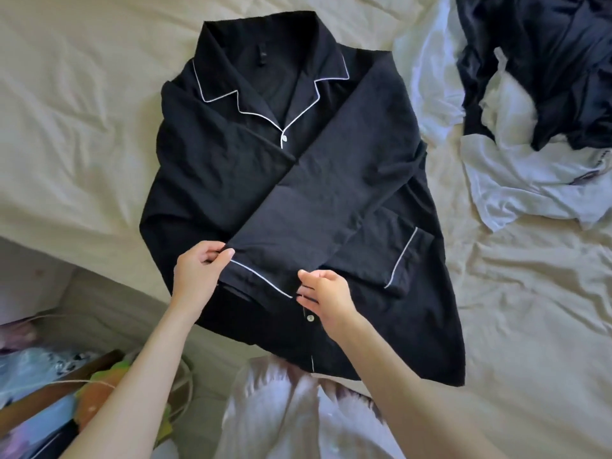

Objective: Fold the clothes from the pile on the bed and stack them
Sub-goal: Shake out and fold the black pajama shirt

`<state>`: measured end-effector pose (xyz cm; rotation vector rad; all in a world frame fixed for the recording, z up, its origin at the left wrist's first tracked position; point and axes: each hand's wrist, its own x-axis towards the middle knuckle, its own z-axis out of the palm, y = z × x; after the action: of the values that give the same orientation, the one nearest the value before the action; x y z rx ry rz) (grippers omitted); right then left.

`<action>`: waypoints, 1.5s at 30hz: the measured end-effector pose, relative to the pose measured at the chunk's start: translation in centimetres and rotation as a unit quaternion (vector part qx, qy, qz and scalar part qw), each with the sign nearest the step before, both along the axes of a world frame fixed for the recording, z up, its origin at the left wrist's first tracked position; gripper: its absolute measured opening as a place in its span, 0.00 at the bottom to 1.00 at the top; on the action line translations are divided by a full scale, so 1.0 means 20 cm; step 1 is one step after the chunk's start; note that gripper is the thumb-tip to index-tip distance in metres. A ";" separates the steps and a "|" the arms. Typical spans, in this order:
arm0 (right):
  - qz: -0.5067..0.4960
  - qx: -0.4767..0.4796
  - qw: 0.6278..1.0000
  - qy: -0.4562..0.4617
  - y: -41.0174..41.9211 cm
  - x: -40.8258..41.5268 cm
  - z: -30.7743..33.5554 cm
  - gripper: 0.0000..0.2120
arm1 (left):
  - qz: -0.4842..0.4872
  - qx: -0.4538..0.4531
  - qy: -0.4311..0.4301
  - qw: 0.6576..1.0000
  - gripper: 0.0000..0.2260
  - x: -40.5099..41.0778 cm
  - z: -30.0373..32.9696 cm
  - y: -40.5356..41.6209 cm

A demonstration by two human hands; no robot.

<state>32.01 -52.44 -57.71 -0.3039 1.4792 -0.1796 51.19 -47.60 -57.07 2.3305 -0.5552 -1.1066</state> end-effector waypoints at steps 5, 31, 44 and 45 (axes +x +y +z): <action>-0.018 0.023 0.998 0.047 -0.03 0.04 -0.06 0.06 | -0.005 0.080 -0.073 0.994 0.06 0.18 -0.08 0.07; -0.279 -0.020 0.960 0.026 -1.26 -0.37 -0.32 0.22 | -0.265 -0.078 -0.049 0.960 0.22 -0.48 -0.35 -1.97; -0.463 0.044 0.866 -0.184 -1.16 -0.46 -0.38 0.13 | -0.026 -0.095 0.149 0.984 0.06 -0.41 -0.47 -2.20; -0.456 0.030 0.871 -0.179 -1.15 -0.46 -0.38 0.13 | -0.038 -0.098 0.149 0.983 0.06 -0.39 -0.48 -2.19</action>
<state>22.85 -75.48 -65.21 0.4901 1.1494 -0.8973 43.39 -91.34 -66.57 1.9454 -0.6133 -1.3423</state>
